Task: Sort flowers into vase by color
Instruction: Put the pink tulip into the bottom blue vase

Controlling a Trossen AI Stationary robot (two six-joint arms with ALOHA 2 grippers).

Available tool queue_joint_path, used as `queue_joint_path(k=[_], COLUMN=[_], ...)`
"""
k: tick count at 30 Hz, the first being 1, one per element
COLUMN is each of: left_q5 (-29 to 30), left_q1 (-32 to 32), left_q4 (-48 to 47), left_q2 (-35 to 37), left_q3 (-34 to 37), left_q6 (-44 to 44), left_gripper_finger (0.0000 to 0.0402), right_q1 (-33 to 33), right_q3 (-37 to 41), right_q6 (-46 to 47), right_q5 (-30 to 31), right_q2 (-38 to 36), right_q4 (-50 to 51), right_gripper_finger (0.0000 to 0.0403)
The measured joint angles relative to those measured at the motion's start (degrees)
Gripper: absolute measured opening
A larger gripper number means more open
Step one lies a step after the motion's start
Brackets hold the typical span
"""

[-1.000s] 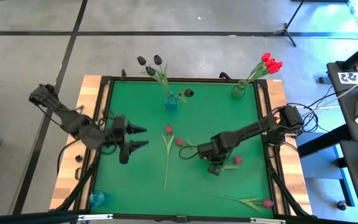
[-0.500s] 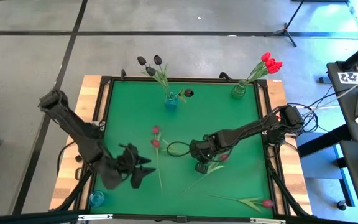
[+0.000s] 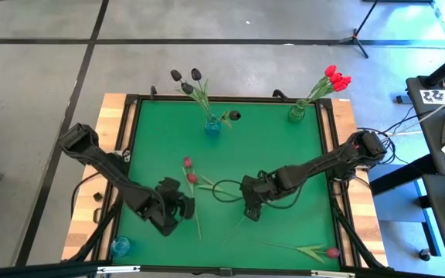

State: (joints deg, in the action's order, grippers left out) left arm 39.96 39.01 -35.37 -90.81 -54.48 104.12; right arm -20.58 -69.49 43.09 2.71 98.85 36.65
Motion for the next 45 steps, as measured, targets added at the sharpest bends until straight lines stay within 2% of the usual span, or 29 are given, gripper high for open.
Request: queue_joint_path(k=[2,5,11,20,22,26,31,34,37,43,45], left_q5=[-0.1,-1.8,-11.1,-11.3,-11.2,-13.5,-13.3,-13.2,-14.8,-17.1,-17.2], left_q1=[-1.4,-4.8,-12.1,-16.2,-16.8,-17.5,-16.9,-16.9,-17.7,-19.4,-19.4], left_q4=[-4.4,-5.2,-6.2,-4.6,-1.7,0.8,0.4,-0.2,-0.8,-4.9,-5.5], left_q2=[-0.1,-0.1,-4.2,-6.4,-7.2,-10.5,-12.3,-12.3,-12.3,-12.1,-11.3], left_q3=[0.0,0.0,0.0,0.0,0.0,-0.1,-0.3,-0.2,-0.2,-0.2,-0.1], left_q6=[4.4,3.8,2.3,2.7,1.8,1.2,1.9,3.2,3.4,2.2,2.0], left_gripper_finger=[0.0262,0.0262,0.0262,0.0262,0.0261,0.0251,0.0233,0.0212,0.0173,0.0039,0.0013], right_q1=[-1.2,-2.8,-3.1,-3.0,-3.0,-2.2,-1.8,-1.9,-1.9,-1.9,-1.9], right_q3=[0.0,0.0,0.0,0.0,0.0,0.0,0.0,0.0,0.0,0.0,0.0], right_q6=[1.7,3.6,6.1,6.6,6.6,6.8,7.0,7.3,7.3,7.2,7.2], right_q5=[1.2,2.2,2.5,2.5,2.5,2.6,2.3,2.3,2.3,2.3,2.7], right_q2=[-0.4,-0.4,-0.4,-0.8,-0.8,-0.8,-0.8,-0.8,-0.8,-0.8,-1.3], right_q4=[0.3,1.1,1.4,1.6,1.7,2.2,2.6,2.5,2.5,2.5,2.9], right_gripper_finger=[0.0255,0.0261,0.0258,0.0257,0.0257,0.0257,0.0257,0.0257,0.0257,0.0257,0.0257])
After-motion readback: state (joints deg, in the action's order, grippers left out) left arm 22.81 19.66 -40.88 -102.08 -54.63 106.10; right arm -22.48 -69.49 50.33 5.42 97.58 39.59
